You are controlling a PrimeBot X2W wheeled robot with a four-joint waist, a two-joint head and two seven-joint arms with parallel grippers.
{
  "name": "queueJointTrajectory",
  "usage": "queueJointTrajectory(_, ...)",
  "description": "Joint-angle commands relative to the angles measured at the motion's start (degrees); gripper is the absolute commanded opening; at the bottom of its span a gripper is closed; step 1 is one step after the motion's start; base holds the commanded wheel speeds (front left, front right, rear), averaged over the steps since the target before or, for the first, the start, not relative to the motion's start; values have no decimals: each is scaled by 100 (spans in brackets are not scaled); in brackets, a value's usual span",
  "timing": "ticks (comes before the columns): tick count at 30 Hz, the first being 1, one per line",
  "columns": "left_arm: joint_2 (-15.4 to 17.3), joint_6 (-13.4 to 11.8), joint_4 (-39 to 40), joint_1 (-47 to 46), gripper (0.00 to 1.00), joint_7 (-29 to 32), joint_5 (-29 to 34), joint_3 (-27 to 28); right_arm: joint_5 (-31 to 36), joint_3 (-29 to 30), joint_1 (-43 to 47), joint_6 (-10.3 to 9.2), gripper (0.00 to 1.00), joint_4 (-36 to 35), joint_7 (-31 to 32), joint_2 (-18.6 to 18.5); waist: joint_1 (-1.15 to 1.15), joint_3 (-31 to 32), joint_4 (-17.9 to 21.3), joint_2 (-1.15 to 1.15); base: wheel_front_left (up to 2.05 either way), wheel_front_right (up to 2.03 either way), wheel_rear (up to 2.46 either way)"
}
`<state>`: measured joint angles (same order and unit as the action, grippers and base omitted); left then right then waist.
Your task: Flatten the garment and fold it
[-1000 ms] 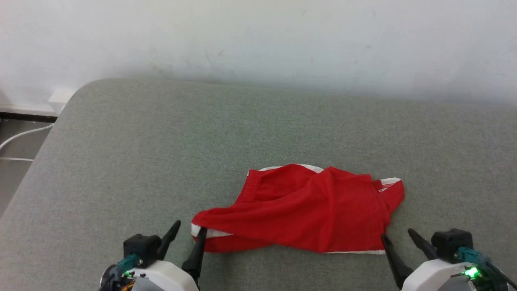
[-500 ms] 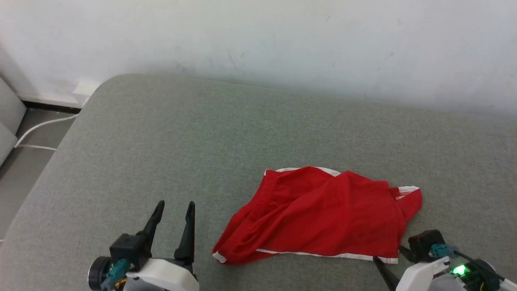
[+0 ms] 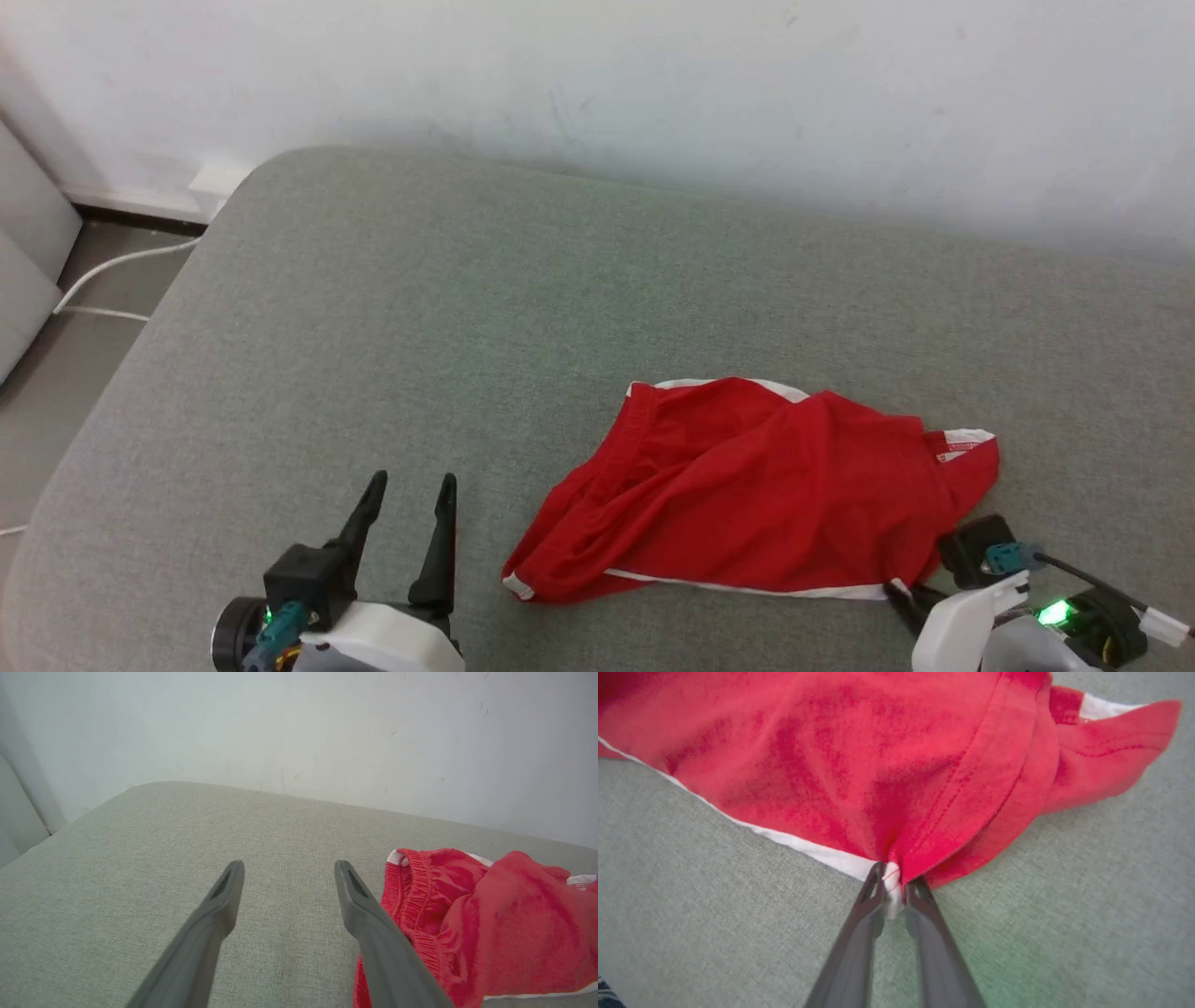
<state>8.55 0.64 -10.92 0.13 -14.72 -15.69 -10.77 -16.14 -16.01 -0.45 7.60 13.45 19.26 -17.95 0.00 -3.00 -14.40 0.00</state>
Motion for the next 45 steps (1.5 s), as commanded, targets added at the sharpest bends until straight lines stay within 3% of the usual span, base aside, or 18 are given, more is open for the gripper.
queueJointTrajectory(1, -47, 67, -47, 89, 100, -28, 87, 38, -71, -21, 40, -11, 0, 51, 86, -42, 0, 45, 52, 0, 0, 0, 0)
queueJointTrajectory(7, -124, 190, -179, 137, 100, -28, 205, 127, -547, 484, 361, -11, 0, -460, 561, -235, 0, 210, 272, 0, 0, 0, 0)
queueJointTrajectory(13, -212, 283, -220, 172, 100, -28, 308, 162, -887, 1196, 1066, -11, 0, -1308, 1958, -433, 0, 282, 490, 0, 0, 0, 0)
queueJointTrajectory(19, -315, 360, -264, 159, 100, -28, 375, 152, -692, 1788, 1640, -11, 0, -1866, 2972, -187, 0, 252, 549, 0, 0, 0, 0)
queueJointTrajectory(22, -352, 400, -290, 140, 100, -28, 406, 129, -589, 1911, 1762, -11, 0, -1925, 3250, 21, 0, 229, 547, 0, 0, 0, 0)
queueJointTrajectory(23, -360, 415, -301, 131, 100, -28, 416, 120, -497, 1908, 1758, -11, 4, -1977, 3241, 34, 0, 216, 551, 0, 0, 0, 0)
queueJointTrajectory(24, -366, 431, -312, 119, 100, -28, 425, 110, -379, 1916, 1711, -11, 99, -2049, 3113, 40, 0, 202, 562, 0, 0, 0, 0)
queueJointTrajectory(31, -342, 584, -400, -144, 100, -2, 456, -207, -126, 1851, 1077, -11, 100, -2487, 1643, 226, 0, 165, 824, 0, 0, 0, 0)
queueJointTrajectory(34, -230, 649, -361, -528, 100, 331, 390, -541, -44, 1825, 860, -11, 100, -2669, 947, 289, 0, 72, 1013, 0, 0, 0, 0)
queueJointTrajectory(39, 297, 680, -456, -1584, 100, 1767, 77, -1506, 293, 1763, 588, -11, 100, -2736, 19, 462, 0, -211, 1441, 0, 0, 0, 0)
queueJointTrajectory(45, 1176, 683, -884, -3158, 100, 3567, -1089, -2752, 522, 1550, 424, -11, 100, -2602, -429, 691, 0, -640, 1970, 0, 0, 0, 0)
